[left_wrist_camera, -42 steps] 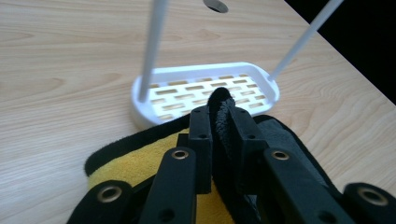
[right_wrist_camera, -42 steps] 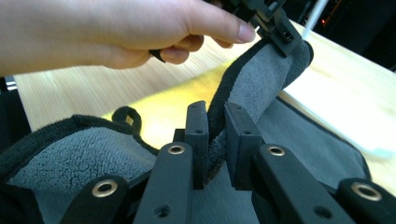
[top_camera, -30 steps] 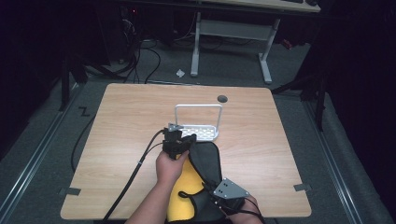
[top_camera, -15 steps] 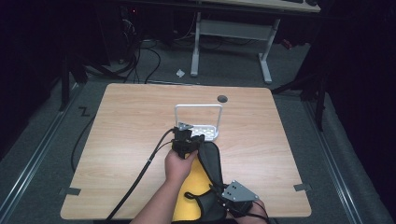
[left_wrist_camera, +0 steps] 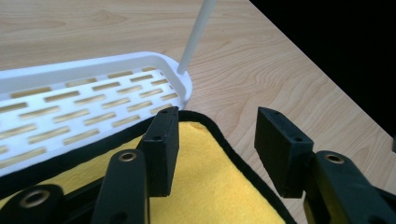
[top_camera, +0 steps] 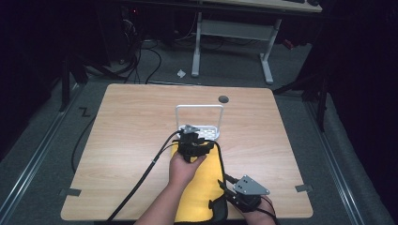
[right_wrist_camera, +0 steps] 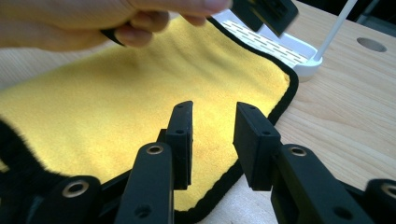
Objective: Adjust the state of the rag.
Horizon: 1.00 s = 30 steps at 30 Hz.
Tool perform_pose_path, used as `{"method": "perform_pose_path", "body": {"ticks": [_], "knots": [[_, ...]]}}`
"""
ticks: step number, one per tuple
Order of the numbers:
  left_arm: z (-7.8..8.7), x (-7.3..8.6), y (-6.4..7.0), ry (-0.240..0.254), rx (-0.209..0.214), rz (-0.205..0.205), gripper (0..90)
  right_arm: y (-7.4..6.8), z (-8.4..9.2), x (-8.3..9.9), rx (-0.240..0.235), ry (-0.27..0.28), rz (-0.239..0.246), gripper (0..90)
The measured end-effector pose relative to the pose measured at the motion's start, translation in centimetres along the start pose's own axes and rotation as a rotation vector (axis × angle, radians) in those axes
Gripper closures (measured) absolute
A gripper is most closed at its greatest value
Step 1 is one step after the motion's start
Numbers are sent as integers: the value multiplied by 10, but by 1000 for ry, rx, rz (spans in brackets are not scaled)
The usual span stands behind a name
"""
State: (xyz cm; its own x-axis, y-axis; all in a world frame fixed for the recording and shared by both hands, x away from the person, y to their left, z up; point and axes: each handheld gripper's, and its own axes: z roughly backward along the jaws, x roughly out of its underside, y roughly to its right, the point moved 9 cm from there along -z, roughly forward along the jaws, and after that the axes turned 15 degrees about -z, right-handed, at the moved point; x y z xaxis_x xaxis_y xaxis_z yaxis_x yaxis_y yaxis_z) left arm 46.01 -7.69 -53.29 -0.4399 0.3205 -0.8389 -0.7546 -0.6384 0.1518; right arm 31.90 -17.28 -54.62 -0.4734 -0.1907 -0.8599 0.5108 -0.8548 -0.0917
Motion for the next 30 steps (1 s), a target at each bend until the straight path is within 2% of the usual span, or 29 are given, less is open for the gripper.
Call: {"method": "perform_pose_path", "body": {"ticks": [5,7,10,17,20,22,24,27,28,30], "knots": [[20,10,-7,-2,-19,-26,509,-1,-3,2,-6,-14,8,692],[28,17,-10,-13,-29,-45,510,-1,-4,3,-7,-20,10,696],[40,29,-15,-23,-40,-49,509,-1,-5,4,-4,-26,9,697],[71,65,-17,-44,-42,-62,514,2,-8,7,-1,-43,7,702],[87,83,-15,-43,-33,-38,516,7,-12,8,5,-57,-2,705],[96,95,-11,-51,-40,-47,516,11,-16,9,11,-68,-9,708],[98,103,-8,-65,-53,-73,529,15,-22,8,21,-76,-13,712],[95,112,-4,-103,-85,-146,647,21,-35,5,30,-94,-35,726],[92,114,-5,-114,-93,-157,680,24,-40,3,36,-103,-42,737],[87,118,-9,-140,-97,-153,723,28,-54,-3,47,-118,-55,761]]}}
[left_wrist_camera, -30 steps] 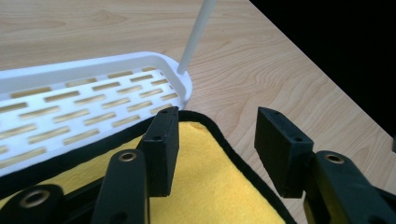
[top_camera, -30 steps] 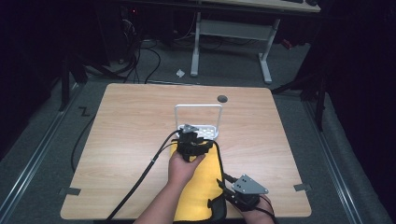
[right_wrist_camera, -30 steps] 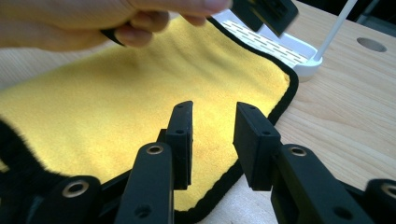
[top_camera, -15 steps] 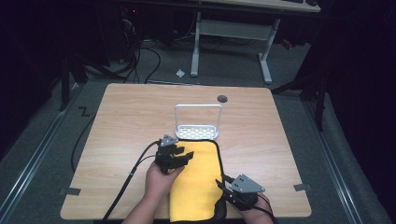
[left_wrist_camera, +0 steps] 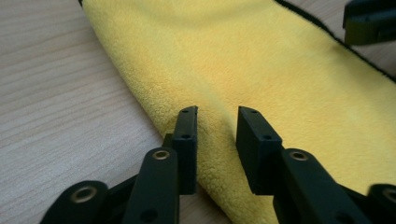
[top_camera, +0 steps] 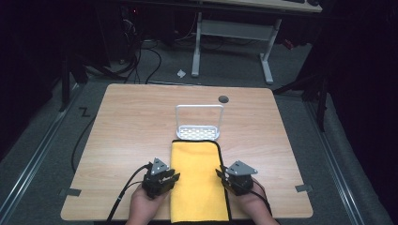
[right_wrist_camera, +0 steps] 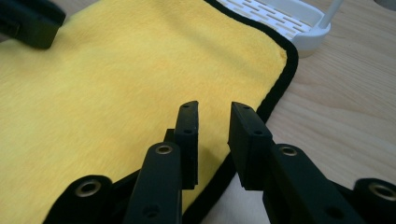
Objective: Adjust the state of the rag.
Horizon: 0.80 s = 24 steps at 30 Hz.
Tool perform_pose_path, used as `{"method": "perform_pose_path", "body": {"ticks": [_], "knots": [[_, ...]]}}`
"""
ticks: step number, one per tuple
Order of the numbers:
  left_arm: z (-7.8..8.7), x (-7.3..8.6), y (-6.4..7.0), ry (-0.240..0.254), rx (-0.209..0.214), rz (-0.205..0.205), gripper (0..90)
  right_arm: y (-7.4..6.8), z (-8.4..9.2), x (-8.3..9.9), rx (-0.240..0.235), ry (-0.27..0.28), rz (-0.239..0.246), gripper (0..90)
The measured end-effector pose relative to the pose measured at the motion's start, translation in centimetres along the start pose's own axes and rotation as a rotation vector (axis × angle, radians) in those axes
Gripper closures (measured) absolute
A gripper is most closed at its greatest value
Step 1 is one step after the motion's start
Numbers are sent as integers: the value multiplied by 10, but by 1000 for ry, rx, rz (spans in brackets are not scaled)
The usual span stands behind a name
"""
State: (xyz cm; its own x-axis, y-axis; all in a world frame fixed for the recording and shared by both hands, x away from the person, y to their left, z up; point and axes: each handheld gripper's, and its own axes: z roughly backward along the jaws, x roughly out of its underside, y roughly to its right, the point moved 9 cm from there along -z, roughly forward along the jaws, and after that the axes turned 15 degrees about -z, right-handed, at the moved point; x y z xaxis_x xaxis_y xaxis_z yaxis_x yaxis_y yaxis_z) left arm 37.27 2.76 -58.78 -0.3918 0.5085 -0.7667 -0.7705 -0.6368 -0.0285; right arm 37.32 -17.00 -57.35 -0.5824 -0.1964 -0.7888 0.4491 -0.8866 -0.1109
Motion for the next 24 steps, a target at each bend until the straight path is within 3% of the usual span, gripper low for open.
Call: {"method": "perform_pose_path", "body": {"ticks": [6,13,16,21,24], "knots": [[0,3,-2,-2,21,-25,749,4,-27,1,34,-88,3,812],[14,13,16,-23,83,-60,744,-6,-8,16,-3,-112,41,806],[19,17,24,-8,111,-59,740,-12,3,25,-13,-110,67,802],[21,15,22,6,125,-31,733,-13,5,28,-31,-103,38,797],[24,10,16,33,103,-25,711,-12,5,29,-45,-96,19,795]]}}
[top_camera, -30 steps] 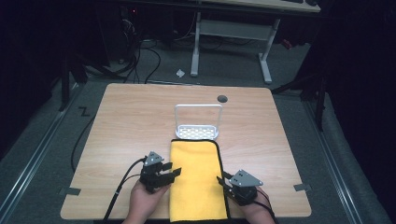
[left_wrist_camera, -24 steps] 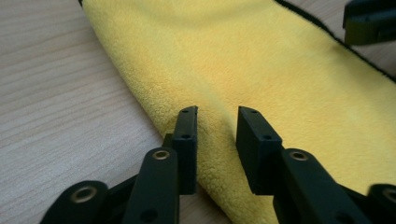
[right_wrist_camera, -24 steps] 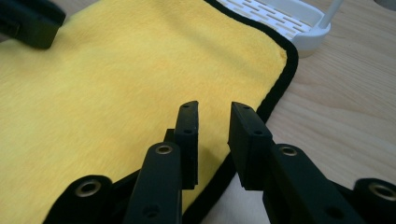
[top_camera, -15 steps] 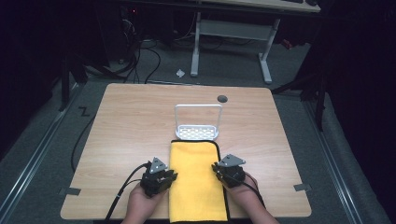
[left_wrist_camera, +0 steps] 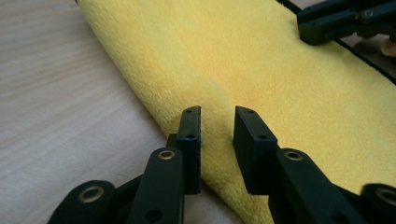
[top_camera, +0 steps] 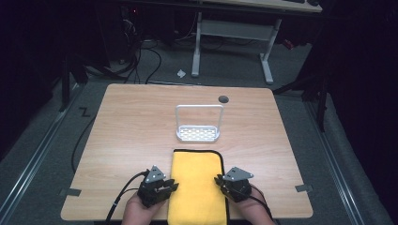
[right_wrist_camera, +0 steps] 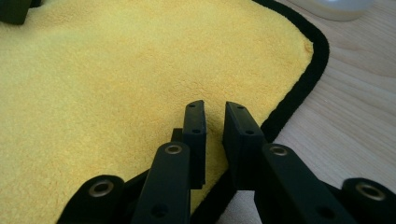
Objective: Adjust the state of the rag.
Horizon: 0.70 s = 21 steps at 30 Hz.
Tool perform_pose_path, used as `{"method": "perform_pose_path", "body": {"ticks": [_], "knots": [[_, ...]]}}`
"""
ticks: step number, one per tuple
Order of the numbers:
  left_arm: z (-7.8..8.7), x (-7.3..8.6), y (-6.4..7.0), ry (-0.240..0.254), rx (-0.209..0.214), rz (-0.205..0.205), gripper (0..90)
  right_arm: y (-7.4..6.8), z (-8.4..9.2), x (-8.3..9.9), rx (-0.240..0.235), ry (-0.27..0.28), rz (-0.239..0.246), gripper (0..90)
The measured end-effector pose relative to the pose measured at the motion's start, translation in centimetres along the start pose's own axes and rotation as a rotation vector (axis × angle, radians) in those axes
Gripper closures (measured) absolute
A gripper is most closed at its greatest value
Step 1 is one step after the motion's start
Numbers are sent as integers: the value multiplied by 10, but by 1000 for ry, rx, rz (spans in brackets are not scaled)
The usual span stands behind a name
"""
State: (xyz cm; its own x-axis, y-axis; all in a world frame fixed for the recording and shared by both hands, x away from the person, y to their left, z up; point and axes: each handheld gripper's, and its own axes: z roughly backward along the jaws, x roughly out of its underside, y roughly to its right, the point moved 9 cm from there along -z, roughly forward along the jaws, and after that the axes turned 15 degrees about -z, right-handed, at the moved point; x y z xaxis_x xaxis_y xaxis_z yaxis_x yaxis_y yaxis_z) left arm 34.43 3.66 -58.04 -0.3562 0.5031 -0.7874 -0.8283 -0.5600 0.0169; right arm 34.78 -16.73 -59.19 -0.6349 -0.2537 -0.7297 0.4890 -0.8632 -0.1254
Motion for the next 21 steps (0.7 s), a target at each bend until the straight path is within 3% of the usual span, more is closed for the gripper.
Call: {"method": "perform_pose_path", "body": {"ticks": [4,9,12,15,19,21], "knots": [[4,-13,-24,52,-60,42,641,0,0,0,2,6,17,795],[-13,-23,-56,38,-90,115,503,0,0,0,-6,8,29,793],[-22,-28,-65,44,-109,123,458,0,0,0,-6,8,31,793],[-32,-29,-69,34,-95,148,414,0,0,0,-6,6,34,792],[-43,-31,-71,10,-97,150,403,0,0,0,-11,6,36,791],[-48,-32,-72,5,-94,170,425,0,0,0,-11,5,39,791]]}}
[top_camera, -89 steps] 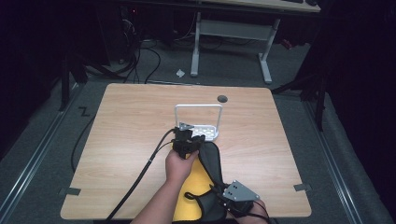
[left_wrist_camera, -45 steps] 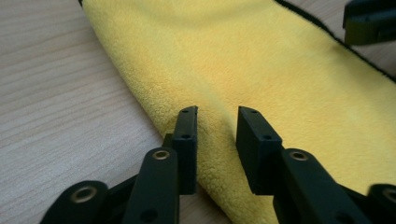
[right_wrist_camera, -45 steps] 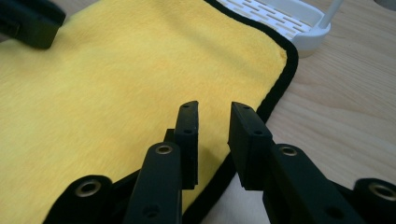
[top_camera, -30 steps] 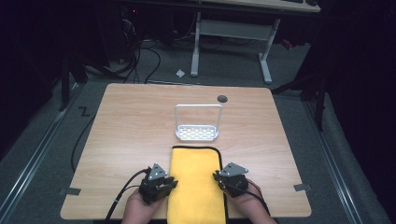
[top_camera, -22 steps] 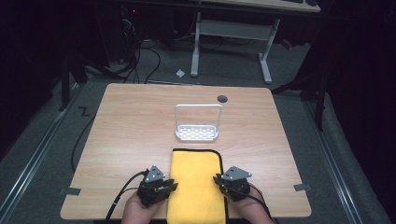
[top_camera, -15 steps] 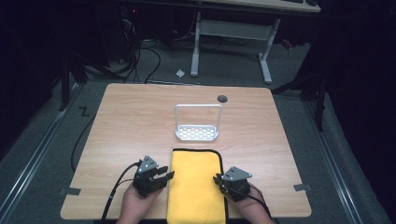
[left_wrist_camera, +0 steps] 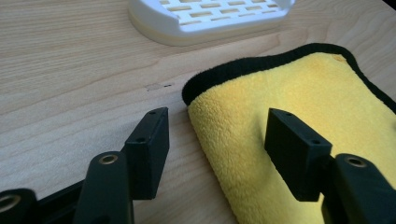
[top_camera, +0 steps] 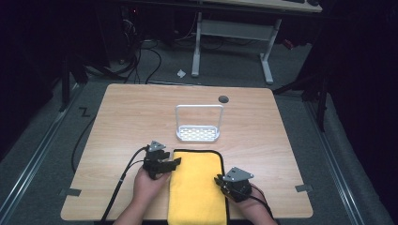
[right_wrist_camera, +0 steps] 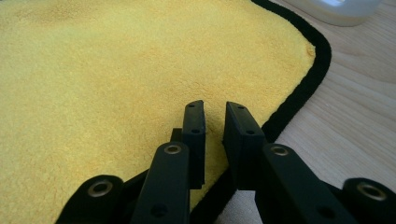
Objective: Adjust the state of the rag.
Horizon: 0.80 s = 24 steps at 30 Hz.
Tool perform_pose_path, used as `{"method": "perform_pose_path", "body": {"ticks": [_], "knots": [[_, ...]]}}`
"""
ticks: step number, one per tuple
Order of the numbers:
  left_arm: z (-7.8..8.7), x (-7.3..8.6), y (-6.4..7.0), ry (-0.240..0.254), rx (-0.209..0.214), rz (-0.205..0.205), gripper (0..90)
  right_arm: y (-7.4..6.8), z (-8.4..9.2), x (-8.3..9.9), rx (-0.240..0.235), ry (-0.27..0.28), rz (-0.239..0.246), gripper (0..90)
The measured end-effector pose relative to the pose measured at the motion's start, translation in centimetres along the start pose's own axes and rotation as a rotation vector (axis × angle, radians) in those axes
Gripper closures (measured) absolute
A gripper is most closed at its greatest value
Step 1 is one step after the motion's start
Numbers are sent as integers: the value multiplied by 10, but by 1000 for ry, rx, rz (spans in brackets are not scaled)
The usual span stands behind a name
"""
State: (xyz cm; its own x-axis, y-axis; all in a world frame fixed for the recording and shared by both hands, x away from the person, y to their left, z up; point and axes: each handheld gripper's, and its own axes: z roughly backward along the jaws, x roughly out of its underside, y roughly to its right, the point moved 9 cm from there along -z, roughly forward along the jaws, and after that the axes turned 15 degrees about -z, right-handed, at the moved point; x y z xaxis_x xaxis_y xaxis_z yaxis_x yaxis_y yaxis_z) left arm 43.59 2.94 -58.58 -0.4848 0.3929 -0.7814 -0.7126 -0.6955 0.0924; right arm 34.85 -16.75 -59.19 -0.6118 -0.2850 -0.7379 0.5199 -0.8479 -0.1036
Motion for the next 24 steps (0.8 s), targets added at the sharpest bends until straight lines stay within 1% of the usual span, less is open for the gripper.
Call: {"method": "perform_pose_path", "body": {"ticks": [2,4,5,7,9,10,12,15,17,20,22,24], "knots": [[-3,-1,-1,1,6,33,460,0,0,0,-1,1,0,790],[-4,-1,-1,5,12,43,542,0,0,0,-2,1,-4,790],[-5,-1,-1,-1,7,43,581,0,0,0,-2,2,-4,790],[-7,1,0,-2,8,28,693,0,0,0,-3,2,-4,789],[-8,3,2,7,8,-7,785,0,0,0,-6,3,-9,788],[-9,3,3,14,2,-13,807,0,0,0,-8,2,-10,788],[-9,4,3,17,-1,-15,817,1,0,0,-13,1,-17,785],[-8,4,2,20,5,1,821,1,-1,0,-17,3,-26,784],[-8,4,3,18,0,-6,821,1,-1,0,-12,3,-24,782],[-8,4,2,21,4,2,821,0,0,-1,-14,5,-37,740],[-8,5,2,20,5,2,821,1,1,-4,-12,17,-39,701],[-8,5,2,20,6,5,821,4,1,-12,2,38,-58,664]]}}
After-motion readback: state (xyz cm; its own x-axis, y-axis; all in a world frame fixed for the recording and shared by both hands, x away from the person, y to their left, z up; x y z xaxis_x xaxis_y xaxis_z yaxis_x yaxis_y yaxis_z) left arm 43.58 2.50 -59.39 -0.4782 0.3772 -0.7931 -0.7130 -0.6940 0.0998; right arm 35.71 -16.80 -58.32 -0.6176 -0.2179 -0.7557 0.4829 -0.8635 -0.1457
